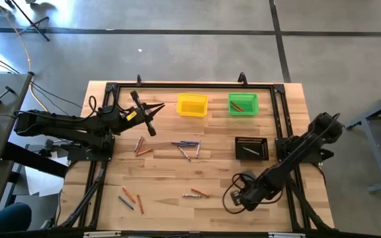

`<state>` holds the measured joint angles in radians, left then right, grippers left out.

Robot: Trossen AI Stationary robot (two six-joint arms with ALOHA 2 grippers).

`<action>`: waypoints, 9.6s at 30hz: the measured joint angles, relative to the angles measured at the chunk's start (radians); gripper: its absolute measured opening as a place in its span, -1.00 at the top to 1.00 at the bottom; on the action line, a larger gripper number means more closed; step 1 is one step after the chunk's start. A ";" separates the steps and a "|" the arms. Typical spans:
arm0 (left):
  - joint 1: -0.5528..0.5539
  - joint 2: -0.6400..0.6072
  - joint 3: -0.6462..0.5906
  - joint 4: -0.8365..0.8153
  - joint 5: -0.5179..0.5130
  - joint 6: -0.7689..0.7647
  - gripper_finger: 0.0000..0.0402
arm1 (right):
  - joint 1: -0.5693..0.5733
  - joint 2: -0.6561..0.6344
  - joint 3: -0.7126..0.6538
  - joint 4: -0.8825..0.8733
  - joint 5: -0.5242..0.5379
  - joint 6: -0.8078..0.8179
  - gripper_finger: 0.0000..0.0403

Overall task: Sort crayons
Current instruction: Put the gray crayon into the black bin, then put the blue crayon into the yellow bin, then put the gray crayon into the black bin

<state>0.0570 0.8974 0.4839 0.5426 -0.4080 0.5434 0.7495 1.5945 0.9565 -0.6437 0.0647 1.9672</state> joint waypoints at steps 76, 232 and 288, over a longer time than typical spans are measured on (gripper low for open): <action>-0.012 0.000 0.000 -0.040 -0.018 -0.045 0.95 | -0.578 -0.002 0.003 0.300 0.510 -1.055 0.56; -0.499 -0.148 0.000 -0.128 -0.052 -0.140 0.95 | -0.801 0.392 0.141 0.605 -0.016 -1.499 0.92; -0.499 -0.148 0.000 -0.142 -0.052 -0.148 0.95 | -1.082 0.252 0.142 0.711 -0.016 -1.574 0.40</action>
<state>-0.4416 0.7490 0.4839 0.4006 -0.4603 0.3954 -0.3329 1.8464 1.0981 0.0678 0.0487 0.3933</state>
